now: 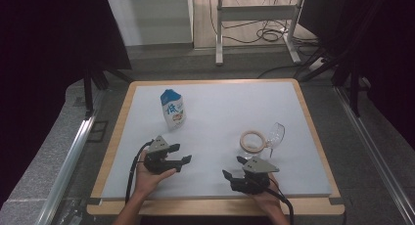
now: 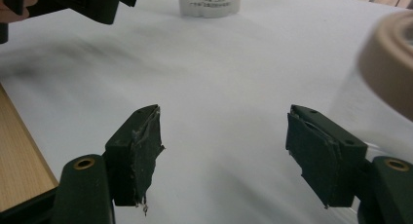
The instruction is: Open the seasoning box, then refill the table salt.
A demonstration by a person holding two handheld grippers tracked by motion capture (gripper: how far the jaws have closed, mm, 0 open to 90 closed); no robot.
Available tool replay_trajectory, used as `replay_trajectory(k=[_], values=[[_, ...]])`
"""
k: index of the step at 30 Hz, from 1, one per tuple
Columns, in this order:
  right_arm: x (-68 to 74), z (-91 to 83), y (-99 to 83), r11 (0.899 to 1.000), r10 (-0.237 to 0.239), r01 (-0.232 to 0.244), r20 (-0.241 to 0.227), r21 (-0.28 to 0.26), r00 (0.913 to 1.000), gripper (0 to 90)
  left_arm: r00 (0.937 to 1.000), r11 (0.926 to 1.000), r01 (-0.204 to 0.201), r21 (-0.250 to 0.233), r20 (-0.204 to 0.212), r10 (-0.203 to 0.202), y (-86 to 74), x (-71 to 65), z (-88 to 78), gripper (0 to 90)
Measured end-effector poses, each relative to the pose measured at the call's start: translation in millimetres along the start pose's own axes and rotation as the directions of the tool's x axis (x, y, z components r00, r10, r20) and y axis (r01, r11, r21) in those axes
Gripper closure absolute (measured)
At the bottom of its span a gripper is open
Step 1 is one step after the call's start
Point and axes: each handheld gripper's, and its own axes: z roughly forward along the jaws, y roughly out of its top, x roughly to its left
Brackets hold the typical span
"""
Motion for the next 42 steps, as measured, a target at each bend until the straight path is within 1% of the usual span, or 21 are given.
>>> replay_trajectory(k=[1, 2, 4, 6, 7, 11, 13, 15, 17, 20, 25, 30, 32, 35, 36, 39, 41, 42], values=[[1.9, 3.8, 1.1, 1.000, -0.004, 0.004, -0.006, 0.002, 1.0000, 29.5, 0.9999, 1.0000, 0.001, 0.004, -0.012, -0.001, -1.8, 2.8, -0.5, 32.3], [3.7, 7.9, 2.4, 1.000, -0.004, 0.004, -0.013, 0.007, 0.9999, 29.5, 0.9998, 0.9999, 0.011, 0.000, -0.017, -0.011, -3.4, 5.7, -1.6, 32.4], [6.3, 16.7, 4.8, 1.000, -0.010, 0.010, -0.027, 0.016, 0.9996, 29.5, 0.9994, 0.9995, 0.030, -0.005, -0.015, -0.030, -5.8, 11.2, -3.9, 32.4], [8.0, 24.9, 7.1, 1.000, -0.015, 0.016, -0.043, 0.024, 0.9990, 29.5, 0.9993, 0.9994, 0.035, -0.008, -0.014, -0.035, -7.5, 15.2, -6.7, 33.0], [8.2, 28.4, 8.1, 0.999, -0.019, 0.020, -0.046, 0.027, 0.9988, 29.6, 0.9993, 0.9993, 0.036, -0.008, -0.012, -0.036, -8.2, 16.8, -7.9, 33.4], [7.5, 38.3, 11.4, 0.999, -0.007, 0.008, -0.053, 0.031, 0.9985, 29.6, 0.9987, 0.9988, 0.047, -0.012, -0.020, -0.047, -10.2, 22.3, -11.2, 33.9], [8.2, 41.9, 13.4, 0.999, -0.009, 0.010, -0.055, 0.032, 0.9984, 29.5, 0.9982, 0.9985, 0.052, -0.018, -0.030, -0.053, -10.8, 24.5, -13.6, 33.9], [9.1, 43.9, 15.0, 0.999, -0.008, 0.010, -0.057, 0.032, 0.9984, 29.5, 0.9976, 0.9980, 0.058, -0.025, -0.036, -0.059, -11.7, 26.1, -16.2, 33.9], [9.8, 44.5, 15.5, 1.000, -0.008, 0.010, -0.060, 0.028, 0.9982, 29.5, 0.9966, 0.9978, 0.059, -0.030, -0.056, -0.060, -13.3, 27.6, -18.9, 33.9], [10.5, 43.9, 15.0, 1.000, -0.008, 0.010, -0.063, 0.029, 0.9980, 29.5, 0.9945, 0.9968, 0.070, -0.040, -0.076, -0.072, -15.8, 30.8, -22.8, 33.7], [11.7, 43.6, 13.1, 0.999, -0.014, 0.017, -0.064, 0.039, 0.9979, 29.5, 0.9902, 0.9936, 0.088, -0.070, -0.102, -0.095, -15.6, 38.3, -30.3, 33.9], [13.2, 44.2, 11.7, 0.999, -0.016, 0.019, -0.066, 0.040, 0.9977, 29.6, 0.9849, 0.9907, 0.106, -0.085, -0.128, -0.116, -13.9, 46.9, -35.7, 35.9], [13.7, 44.1, 11.9, 0.999, -0.018, 0.021, -0.068, 0.040, 0.9975, 29.5, 0.9825, 0.9897, 0.110, -0.091, -0.141, -0.122, -12.4, 50.6, -37.5, 36.1], [14.9, 44.5, 11.9, 0.999, -0.023, 0.026, -0.073, 0.043, 0.9971, 29.5, 0.9784, 0.9863, 0.124, -0.109, -0.152, -0.140, -8.0, 58.1, -39.0, 37.2], [15.5, 44.7, 11.9, 0.999, -0.025, 0.028, -0.072, 0.044, 0.9971, 29.5, 0.9776, 0.9861, 0.122, -0.113, -0.158, -0.139, -5.5, 60.5, -39.0, 37.5], [16.5, 44.7, 12.2, 0.999, -0.026, 0.030, -0.076, 0.042, 0.9968, 29.5, 0.9748, 0.9854, 0.121, -0.120, -0.173, -0.141, 4.7, 68.3, -37.5, 39.0], [17.2, 45.1, 12.5, 0.999, -0.030, 0.033, -0.079, 0.040, 0.9964, 29.6, 0.9752, 0.9836, 0.124, -0.130, -0.167, -0.145, 12.9, 73.9, -35.2, 39.6], [17.5, 45.1, 12.6, 0.999, -0.031, 0.034, -0.080, 0.039, 0.9963, 29.5, 0.9749, 0.9839, 0.122, -0.131, -0.170, -0.143, 17.4, 76.1, -33.7, 40.1]])
